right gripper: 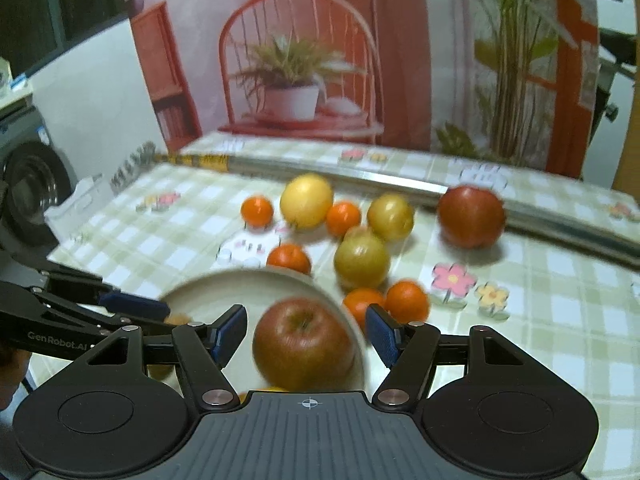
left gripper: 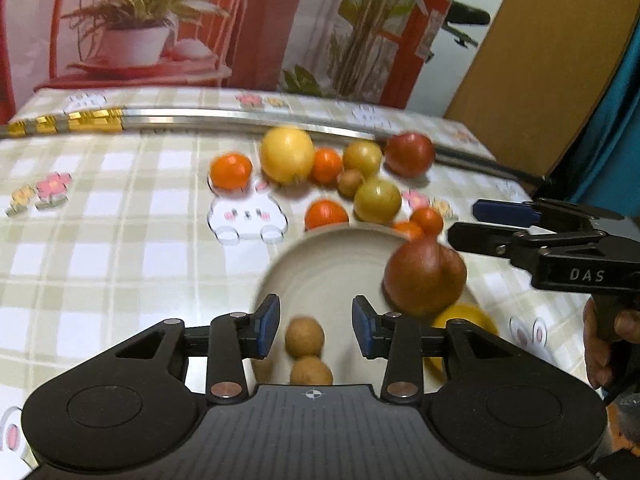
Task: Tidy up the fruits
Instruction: 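Open the left tool over the plate while the right tool lowers the apple onto it, then grasp an orange tangerine from the pile with the left tool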
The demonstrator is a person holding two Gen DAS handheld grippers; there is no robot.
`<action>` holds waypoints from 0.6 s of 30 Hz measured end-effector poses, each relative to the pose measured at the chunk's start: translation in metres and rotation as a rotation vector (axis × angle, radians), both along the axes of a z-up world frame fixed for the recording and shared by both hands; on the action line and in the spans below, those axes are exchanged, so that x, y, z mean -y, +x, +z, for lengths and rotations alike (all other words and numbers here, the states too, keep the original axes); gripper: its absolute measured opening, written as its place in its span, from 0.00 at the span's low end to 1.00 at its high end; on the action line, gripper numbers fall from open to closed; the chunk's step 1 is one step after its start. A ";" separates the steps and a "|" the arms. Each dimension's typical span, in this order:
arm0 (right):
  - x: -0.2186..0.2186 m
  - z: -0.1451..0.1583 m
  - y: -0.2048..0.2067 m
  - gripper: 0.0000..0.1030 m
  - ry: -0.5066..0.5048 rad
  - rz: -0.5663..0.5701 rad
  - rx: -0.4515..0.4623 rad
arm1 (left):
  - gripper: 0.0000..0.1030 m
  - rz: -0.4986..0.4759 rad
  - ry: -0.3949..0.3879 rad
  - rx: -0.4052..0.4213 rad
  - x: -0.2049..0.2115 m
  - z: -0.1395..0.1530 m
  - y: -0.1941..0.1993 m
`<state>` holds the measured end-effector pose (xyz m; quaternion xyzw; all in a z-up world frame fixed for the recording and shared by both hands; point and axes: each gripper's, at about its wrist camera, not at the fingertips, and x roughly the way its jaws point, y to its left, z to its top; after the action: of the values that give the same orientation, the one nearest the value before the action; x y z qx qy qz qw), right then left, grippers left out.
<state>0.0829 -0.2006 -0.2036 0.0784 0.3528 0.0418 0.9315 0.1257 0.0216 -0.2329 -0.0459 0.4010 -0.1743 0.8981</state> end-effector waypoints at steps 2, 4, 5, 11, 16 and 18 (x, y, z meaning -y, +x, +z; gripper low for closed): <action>0.007 0.010 -0.001 0.60 -0.008 -0.019 0.034 | 0.41 0.009 -0.006 0.018 -0.002 0.011 0.003; 0.015 0.019 -0.002 0.60 -0.014 -0.038 0.064 | 0.41 0.018 -0.017 0.034 -0.006 0.022 0.008; 0.019 0.023 -0.002 0.60 -0.017 -0.048 0.077 | 0.41 0.023 -0.023 0.042 -0.008 0.027 0.010; 0.051 0.039 0.002 0.60 -0.048 -0.133 0.132 | 0.40 0.011 -0.018 0.095 -0.001 0.058 0.038; 0.076 0.043 0.007 0.60 -0.006 -0.204 0.154 | 0.40 -0.043 0.045 0.137 0.023 0.067 0.063; 0.082 0.042 0.009 0.60 -0.001 -0.214 0.155 | 0.40 -0.043 0.050 0.119 0.028 0.063 0.075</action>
<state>0.0924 -0.2826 -0.1615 0.1117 0.2693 -0.0521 0.9551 0.2005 -0.0065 -0.1698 -0.0042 0.3522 -0.1861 0.9172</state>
